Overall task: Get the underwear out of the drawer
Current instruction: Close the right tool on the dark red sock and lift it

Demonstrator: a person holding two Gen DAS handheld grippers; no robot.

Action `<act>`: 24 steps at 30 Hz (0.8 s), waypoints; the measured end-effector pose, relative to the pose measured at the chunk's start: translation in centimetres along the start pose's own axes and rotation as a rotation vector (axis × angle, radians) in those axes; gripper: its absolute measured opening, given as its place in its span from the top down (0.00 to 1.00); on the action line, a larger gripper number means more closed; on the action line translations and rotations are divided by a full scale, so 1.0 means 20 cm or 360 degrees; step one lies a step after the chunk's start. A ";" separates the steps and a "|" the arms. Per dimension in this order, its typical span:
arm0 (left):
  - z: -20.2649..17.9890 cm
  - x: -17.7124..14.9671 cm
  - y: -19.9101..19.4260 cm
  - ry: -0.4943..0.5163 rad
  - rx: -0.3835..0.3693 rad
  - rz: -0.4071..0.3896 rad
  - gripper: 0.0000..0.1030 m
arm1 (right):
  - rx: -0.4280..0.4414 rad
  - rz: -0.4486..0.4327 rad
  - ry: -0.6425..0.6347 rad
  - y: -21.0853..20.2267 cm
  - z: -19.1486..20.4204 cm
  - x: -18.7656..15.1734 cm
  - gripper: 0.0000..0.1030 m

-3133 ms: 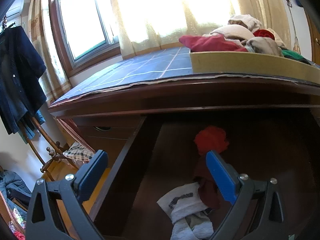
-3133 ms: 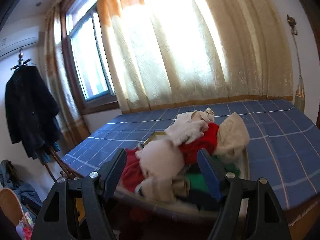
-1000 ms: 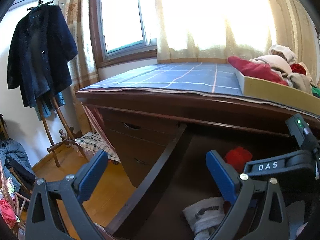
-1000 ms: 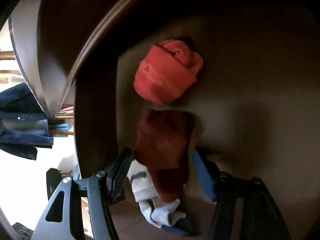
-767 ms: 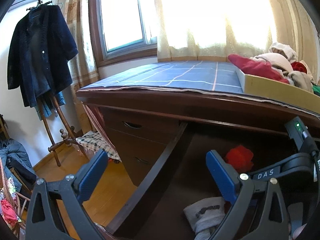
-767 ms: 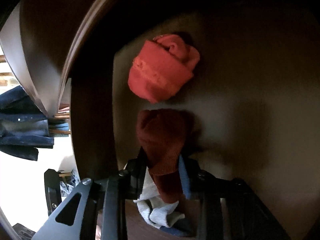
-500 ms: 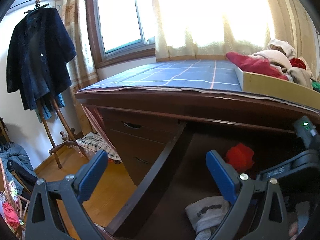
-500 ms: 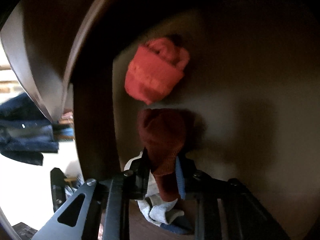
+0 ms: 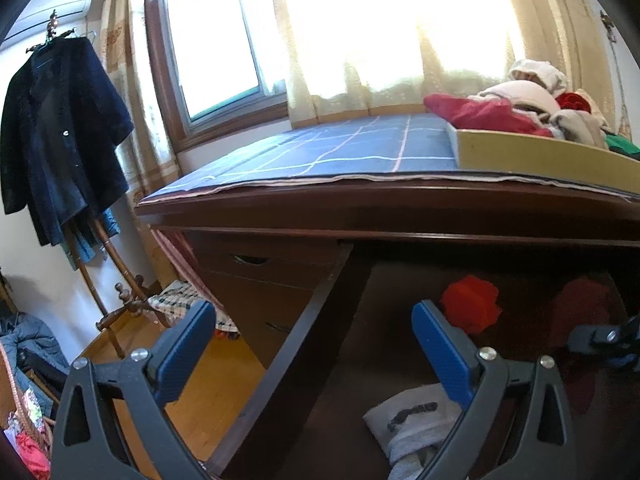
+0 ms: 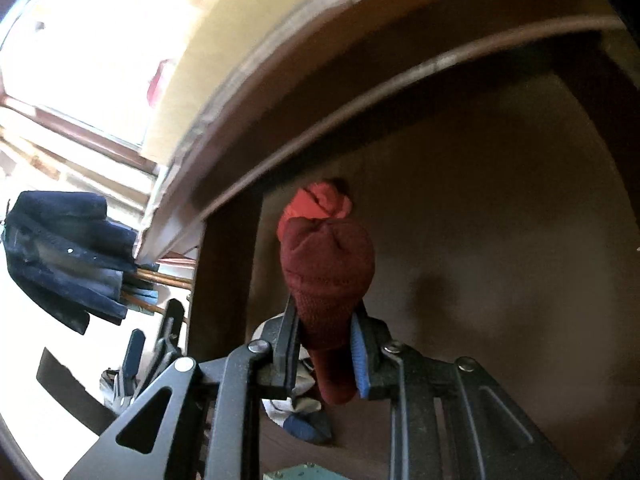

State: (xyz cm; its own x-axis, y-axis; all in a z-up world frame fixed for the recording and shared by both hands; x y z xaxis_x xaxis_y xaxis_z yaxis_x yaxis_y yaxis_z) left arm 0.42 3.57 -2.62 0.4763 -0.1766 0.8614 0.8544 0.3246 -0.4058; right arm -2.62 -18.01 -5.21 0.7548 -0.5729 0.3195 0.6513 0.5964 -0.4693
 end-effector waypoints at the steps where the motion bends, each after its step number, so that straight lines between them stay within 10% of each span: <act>1: 0.00 0.00 0.00 0.0002 -0.0014 -0.0007 0.03 | -0.0007 -0.0030 -0.0044 -0.03 0.03 0.00 0.77; 24: -0.02 0.00 -0.05 0.0019 -0.0232 -0.0084 0.05 | -0.0035 -0.0300 -0.0434 -0.43 0.30 0.02 0.77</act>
State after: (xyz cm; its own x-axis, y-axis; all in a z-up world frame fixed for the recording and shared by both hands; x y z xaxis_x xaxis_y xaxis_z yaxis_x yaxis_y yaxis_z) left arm -0.36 2.87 -2.32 0.4316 -0.2011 0.8793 0.8990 0.1766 -0.4009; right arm -7.44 -20.01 3.90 0.6163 -0.4988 0.6094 0.7818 0.4801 -0.3977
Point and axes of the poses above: each gripper's, at about its wrist camera, not at the fingertips, and y roughly the way its jaws point, z to its left, x to its top, the point moved 3 cm from there along y, roughly the way its jaws point, and after that the axes turned 15 degrees about x, right-handed, at the moved point
